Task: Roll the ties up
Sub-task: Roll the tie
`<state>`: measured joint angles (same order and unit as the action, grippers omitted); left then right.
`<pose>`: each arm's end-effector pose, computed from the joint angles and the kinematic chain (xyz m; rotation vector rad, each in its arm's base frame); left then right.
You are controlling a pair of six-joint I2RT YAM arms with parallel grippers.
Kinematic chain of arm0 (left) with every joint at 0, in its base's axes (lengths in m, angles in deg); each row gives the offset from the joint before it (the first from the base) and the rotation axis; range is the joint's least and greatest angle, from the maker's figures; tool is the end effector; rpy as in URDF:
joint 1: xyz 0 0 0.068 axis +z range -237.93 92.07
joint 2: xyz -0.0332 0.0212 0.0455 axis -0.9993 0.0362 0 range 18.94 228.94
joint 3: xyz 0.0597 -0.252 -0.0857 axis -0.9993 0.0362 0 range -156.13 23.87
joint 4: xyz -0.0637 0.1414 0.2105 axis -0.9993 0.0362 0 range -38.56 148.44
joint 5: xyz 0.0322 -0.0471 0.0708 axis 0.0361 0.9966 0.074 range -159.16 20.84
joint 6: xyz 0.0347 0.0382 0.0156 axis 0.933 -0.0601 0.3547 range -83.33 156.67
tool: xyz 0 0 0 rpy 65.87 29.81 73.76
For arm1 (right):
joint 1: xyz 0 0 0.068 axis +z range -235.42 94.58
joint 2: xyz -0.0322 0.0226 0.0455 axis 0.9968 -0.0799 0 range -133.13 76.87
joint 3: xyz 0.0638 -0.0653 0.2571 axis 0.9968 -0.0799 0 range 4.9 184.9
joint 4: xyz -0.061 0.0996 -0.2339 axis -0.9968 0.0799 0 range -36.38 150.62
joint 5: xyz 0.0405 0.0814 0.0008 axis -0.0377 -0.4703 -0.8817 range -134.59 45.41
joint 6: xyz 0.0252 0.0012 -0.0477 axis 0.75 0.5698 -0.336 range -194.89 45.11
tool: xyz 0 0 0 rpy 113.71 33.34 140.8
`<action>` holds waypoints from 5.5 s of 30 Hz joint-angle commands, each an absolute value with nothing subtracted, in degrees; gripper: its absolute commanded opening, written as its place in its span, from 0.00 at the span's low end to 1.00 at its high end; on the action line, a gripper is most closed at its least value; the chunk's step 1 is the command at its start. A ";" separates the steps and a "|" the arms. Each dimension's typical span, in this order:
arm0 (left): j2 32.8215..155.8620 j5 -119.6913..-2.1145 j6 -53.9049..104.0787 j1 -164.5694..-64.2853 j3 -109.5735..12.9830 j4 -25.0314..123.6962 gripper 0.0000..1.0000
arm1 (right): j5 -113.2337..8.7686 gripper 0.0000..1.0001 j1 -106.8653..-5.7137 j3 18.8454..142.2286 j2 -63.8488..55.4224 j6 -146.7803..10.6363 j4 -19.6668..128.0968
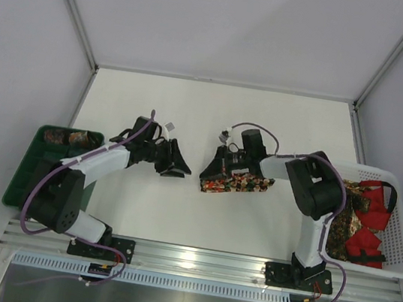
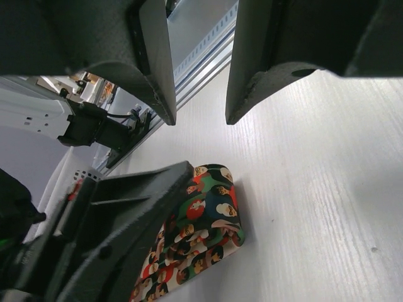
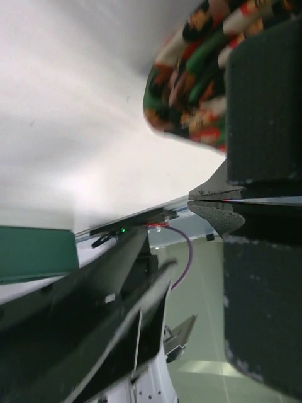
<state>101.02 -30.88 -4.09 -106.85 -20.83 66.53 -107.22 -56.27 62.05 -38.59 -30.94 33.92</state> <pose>0.2547 -0.1106 0.1930 -0.1934 2.6415 -1.2365 0.3198 0.2145 0.1184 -0.3859 2.4604 1.8531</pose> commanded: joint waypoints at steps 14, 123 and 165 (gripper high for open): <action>114.20 -22.85 -13.95 -107.09 -19.19 47.13 0.53 | -71.06 0.00 -55.98 75.57 -25.26 -57.65 88.16; 134.77 -33.66 -13.25 -132.57 -59.62 68.32 0.52 | -60.67 0.12 -75.48 58.96 -8.40 -48.42 93.78; 123.61 -31.29 2.30 -133.01 -53.56 73.85 0.26 | -66.74 0.13 -77.15 63.26 -19.02 -51.24 87.72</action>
<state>127.75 -32.78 -1.27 -131.83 -55.74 72.41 -68.84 -76.99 60.17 -17.70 -51.40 89.45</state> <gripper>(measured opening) 0.295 0.140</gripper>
